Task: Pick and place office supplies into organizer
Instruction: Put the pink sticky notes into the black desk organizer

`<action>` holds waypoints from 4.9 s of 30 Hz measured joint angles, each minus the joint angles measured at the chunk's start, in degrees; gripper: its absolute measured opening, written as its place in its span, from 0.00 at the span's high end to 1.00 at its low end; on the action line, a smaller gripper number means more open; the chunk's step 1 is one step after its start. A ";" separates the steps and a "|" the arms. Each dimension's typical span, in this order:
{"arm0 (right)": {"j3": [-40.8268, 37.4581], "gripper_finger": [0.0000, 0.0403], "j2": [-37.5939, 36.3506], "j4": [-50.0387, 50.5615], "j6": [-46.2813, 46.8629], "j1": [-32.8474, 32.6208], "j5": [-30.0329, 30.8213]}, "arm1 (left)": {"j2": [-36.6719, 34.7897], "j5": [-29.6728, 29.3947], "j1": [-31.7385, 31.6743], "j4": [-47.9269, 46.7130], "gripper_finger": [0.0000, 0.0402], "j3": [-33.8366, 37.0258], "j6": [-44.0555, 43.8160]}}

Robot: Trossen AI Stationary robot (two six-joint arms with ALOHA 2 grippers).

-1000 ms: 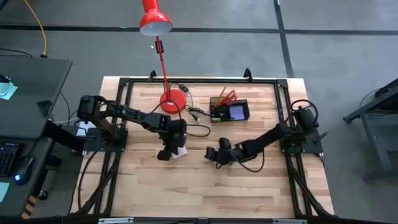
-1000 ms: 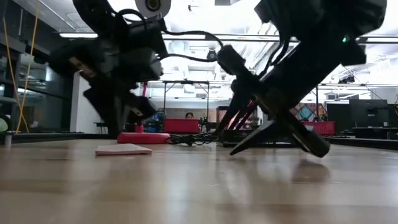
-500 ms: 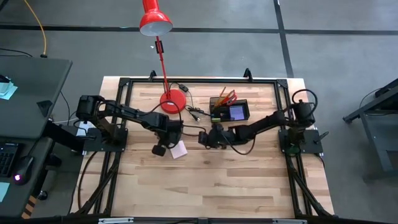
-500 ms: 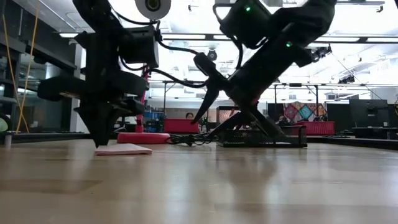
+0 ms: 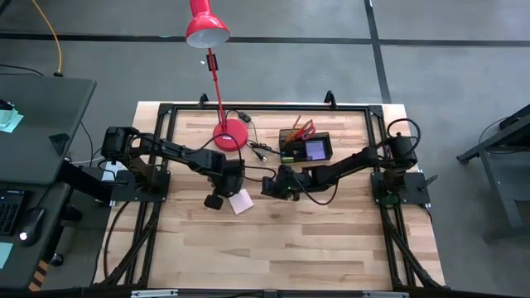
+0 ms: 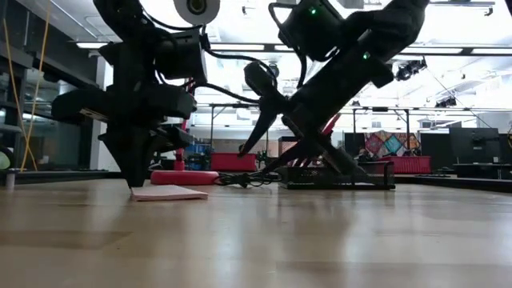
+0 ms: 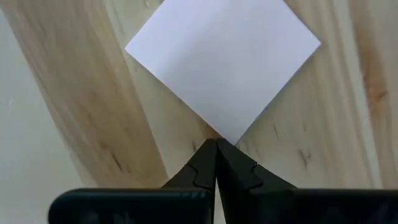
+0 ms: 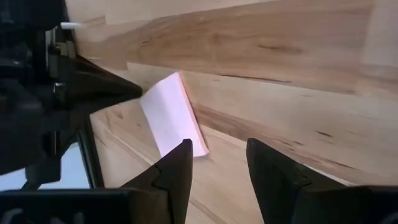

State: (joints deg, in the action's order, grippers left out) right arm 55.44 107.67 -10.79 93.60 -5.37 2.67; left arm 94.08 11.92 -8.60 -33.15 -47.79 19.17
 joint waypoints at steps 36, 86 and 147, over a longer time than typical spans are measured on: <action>16.61 0.65 13.29 9.12 0.63 -0.70 -9.04 | -0.02 3.79 -0.02 0.86 1.00 0.00 -0.57; 17.97 0.78 17.49 -7.84 -8.54 -0.94 -1.56 | 4.35 9.80 -0.04 3.00 1.00 -0.20 -2.89; -11.95 1.00 -54.68 49.82 -24.67 22.36 9.62 | -29.01 17.33 -12.32 35.77 0.67 5.62 -18.52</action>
State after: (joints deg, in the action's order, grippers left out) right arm 43.49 53.00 39.03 68.93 16.98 12.28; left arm 65.07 29.25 -20.92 2.62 -42.17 0.64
